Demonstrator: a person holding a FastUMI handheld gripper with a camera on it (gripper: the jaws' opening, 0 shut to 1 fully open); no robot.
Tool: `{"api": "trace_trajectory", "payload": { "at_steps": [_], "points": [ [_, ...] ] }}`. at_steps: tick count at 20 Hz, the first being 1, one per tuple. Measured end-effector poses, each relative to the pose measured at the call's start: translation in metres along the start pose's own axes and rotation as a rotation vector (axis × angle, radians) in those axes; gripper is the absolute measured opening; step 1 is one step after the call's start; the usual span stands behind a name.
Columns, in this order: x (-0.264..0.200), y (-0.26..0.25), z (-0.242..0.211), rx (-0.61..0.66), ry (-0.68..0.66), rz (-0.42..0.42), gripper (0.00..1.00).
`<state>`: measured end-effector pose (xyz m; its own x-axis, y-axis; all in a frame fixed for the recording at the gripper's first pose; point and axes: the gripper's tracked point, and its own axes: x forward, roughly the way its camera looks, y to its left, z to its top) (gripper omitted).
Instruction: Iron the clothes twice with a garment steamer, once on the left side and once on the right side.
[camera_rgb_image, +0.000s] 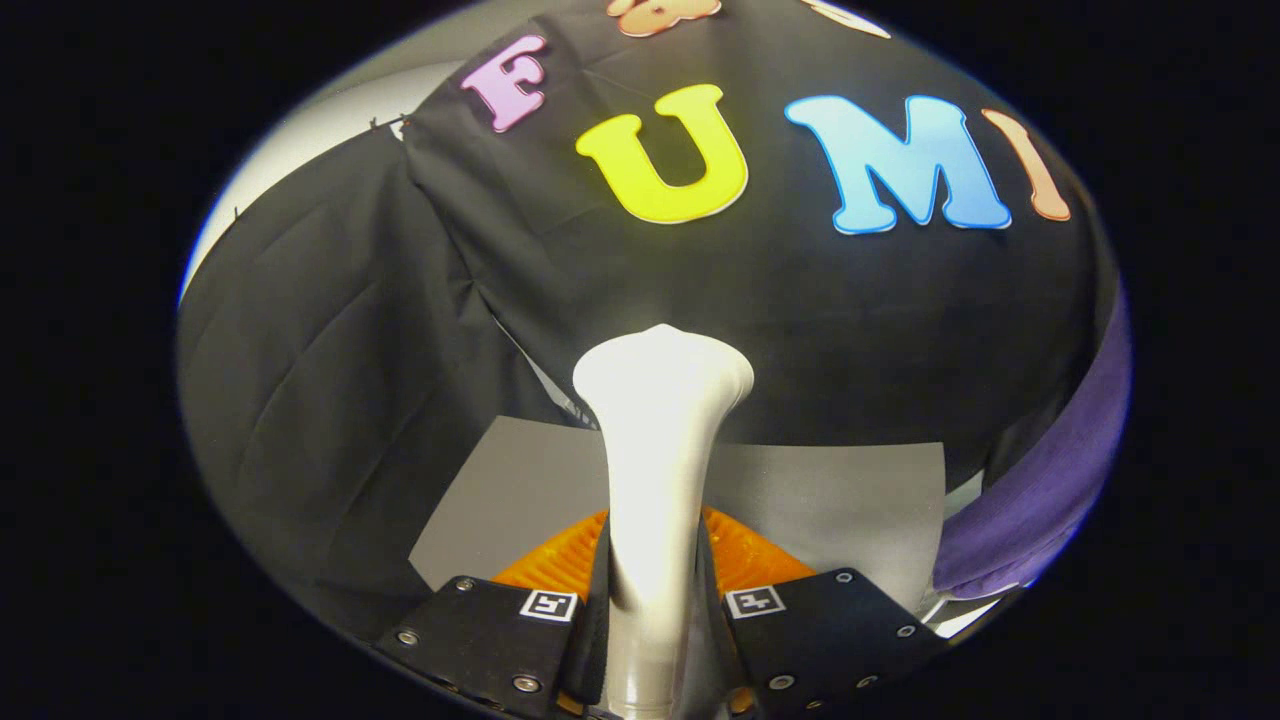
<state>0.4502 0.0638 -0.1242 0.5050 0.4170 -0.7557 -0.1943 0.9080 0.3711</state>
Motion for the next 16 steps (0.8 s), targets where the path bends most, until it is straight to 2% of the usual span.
{"api": "trace_trajectory", "payload": {
  "at_steps": [5,9,16],
  "points": [
    [-0.075,0.014,-0.019,-0.040,-0.076,0.026,0.39],
    [-0.134,0.016,-0.038,-0.025,-0.165,0.039,0.39],
    [-0.225,0.010,-0.100,-0.046,-0.255,-0.002,0.39]
  ]
}}
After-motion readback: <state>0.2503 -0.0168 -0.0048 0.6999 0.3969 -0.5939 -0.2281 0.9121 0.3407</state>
